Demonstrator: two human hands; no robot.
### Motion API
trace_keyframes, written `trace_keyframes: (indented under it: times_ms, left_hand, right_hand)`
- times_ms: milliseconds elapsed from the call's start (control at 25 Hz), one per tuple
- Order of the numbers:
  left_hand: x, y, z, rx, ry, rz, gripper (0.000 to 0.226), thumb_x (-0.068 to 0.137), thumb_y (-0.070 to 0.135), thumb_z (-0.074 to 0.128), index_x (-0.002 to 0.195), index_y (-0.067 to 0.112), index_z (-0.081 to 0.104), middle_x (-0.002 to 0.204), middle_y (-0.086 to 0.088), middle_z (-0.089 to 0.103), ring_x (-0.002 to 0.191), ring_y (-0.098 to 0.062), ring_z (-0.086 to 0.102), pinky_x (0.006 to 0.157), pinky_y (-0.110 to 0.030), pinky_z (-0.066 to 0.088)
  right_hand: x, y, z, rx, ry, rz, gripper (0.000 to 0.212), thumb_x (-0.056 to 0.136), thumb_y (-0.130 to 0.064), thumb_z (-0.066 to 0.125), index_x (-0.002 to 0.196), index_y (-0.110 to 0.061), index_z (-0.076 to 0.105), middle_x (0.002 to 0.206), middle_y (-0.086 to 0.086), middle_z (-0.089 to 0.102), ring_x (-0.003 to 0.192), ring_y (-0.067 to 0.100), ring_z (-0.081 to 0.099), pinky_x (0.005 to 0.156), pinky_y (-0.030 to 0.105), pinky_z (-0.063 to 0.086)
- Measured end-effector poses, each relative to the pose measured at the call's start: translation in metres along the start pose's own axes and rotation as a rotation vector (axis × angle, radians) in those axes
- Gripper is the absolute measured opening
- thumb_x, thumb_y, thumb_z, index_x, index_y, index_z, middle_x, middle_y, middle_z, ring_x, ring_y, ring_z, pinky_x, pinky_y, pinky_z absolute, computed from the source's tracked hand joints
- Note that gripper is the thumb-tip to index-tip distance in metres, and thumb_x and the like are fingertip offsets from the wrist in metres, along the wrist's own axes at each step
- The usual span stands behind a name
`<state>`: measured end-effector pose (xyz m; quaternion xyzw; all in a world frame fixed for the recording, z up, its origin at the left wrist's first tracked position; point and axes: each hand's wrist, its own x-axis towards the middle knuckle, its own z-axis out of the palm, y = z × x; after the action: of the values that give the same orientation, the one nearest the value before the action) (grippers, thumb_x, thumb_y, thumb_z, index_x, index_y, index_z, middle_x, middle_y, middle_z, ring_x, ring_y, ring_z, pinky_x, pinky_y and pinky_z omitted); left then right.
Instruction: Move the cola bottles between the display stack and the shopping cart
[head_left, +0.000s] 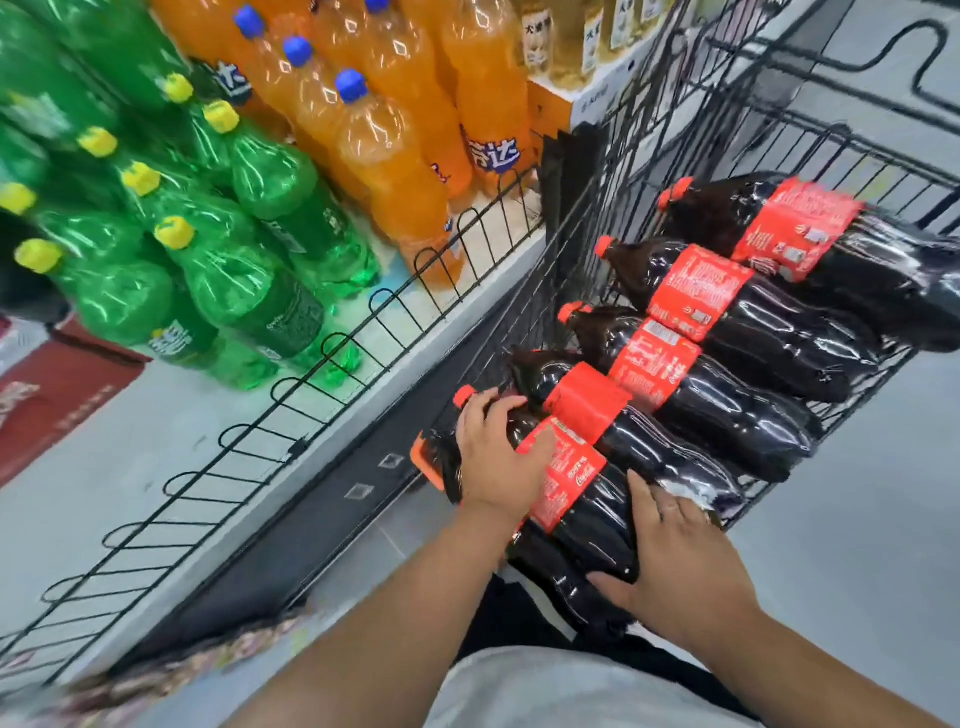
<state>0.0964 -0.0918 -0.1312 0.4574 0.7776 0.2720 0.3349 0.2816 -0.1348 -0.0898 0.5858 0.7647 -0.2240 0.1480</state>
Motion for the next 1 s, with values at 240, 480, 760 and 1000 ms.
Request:
trace_keyframes:
  times_ms: [240, 480, 760, 1000]
  left_hand:
    - [-0.004, 0.003, 0.008, -0.323, 0.136, -0.414, 0.094, 0.078, 0.043, 0.086, 0.152, 0.023, 0.032, 0.146, -0.003, 0.045, 0.129, -0.019, 0.05, 0.112, -0.031, 0.037]
    - [0.004, -0.002, 0.014, -0.673, 0.156, -0.58, 0.082, 0.074, 0.045, 0.088, 0.142, 0.032, 0.043, 0.119, 0.002, 0.067, 0.1, -0.016, 0.069, 0.09, -0.035, 0.056]
    - [0.006, 0.004, 0.017, -0.814, 0.213, -0.627, 0.062, 0.083, 0.033, 0.084, 0.134, 0.031, 0.05, 0.111, 0.004, 0.067, 0.093, -0.018, 0.07, 0.082, -0.037, 0.058]
    - [0.014, 0.015, 0.003, -0.867, 0.098, -0.658, 0.07, 0.068, 0.045, 0.09, 0.126, 0.027, 0.055, 0.119, -0.005, 0.069, 0.102, -0.028, 0.072, 0.097, -0.054, 0.056]
  right_hand:
    - [0.005, 0.002, 0.001, -0.005, 0.012, -0.07, 0.12, 0.074, -0.081, 0.047, 0.155, -0.011, -0.007, 0.153, 0.003, 0.034, 0.139, 0.023, 0.033, 0.109, 0.035, 0.038]
    - [0.022, -0.009, -0.006, -0.005, -0.051, -0.038, 0.131, 0.067, -0.085, 0.055, 0.153, -0.012, -0.013, 0.146, 0.009, 0.038, 0.133, 0.024, 0.039, 0.107, 0.035, 0.039]
    - [0.022, -0.007, -0.007, 0.004, -0.096, -0.006, 0.13, 0.066, -0.078, 0.062, 0.153, -0.015, -0.011, 0.144, 0.01, 0.039, 0.131, 0.027, 0.038, 0.107, 0.039, 0.039]
    - [0.024, 0.002, -0.012, 0.189, -0.151, 0.014, 0.131, 0.063, -0.074, 0.069, 0.153, -0.019, -0.008, 0.14, 0.008, 0.04, 0.132, 0.026, 0.036, 0.104, 0.036, 0.042]
